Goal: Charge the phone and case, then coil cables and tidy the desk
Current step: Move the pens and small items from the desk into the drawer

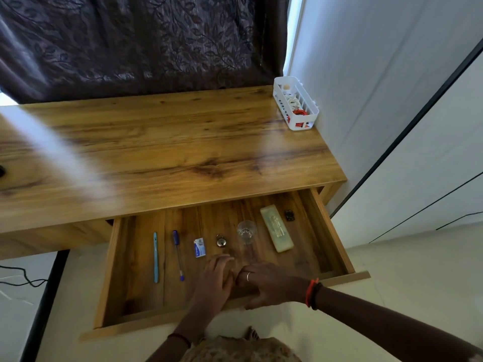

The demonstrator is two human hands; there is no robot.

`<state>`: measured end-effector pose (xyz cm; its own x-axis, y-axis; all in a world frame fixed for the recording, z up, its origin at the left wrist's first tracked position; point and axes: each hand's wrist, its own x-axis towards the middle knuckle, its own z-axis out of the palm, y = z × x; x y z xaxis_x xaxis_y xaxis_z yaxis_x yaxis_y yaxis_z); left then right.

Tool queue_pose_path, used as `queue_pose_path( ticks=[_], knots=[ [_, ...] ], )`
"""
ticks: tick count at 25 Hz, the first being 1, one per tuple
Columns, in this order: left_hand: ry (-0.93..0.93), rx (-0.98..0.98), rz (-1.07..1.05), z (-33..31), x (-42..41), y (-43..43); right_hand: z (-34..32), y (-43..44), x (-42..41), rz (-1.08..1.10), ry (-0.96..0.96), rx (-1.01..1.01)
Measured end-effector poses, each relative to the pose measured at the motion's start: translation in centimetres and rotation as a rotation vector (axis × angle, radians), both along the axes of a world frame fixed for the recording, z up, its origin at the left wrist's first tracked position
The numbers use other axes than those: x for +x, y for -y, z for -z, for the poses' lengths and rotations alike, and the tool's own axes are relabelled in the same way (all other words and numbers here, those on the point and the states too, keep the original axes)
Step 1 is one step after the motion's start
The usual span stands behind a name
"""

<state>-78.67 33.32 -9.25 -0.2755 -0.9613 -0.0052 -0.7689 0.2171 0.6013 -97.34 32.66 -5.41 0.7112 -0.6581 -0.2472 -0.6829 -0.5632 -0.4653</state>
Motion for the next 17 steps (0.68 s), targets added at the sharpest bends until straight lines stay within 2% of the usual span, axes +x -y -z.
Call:
queue_pose_path(
  ticks=[6, 11, 17],
  knots=[
    [0.061, -0.052, 0.016, 0.1, -0.1, 1.4, 1.7, -0.2, -0.6, -0.042, -0.116, -0.229],
    [0.093, -0.122, 0.009, 0.1, 0.0, 3.6, 0.7, 2.2, -0.4, 0.025, -0.012, -0.184],
    [0.122, -0.224, 0.024, -0.2, 0.1, 6.5, 0.6, 4.9, -0.1, -0.009, 0.005, -0.264]
  ],
)
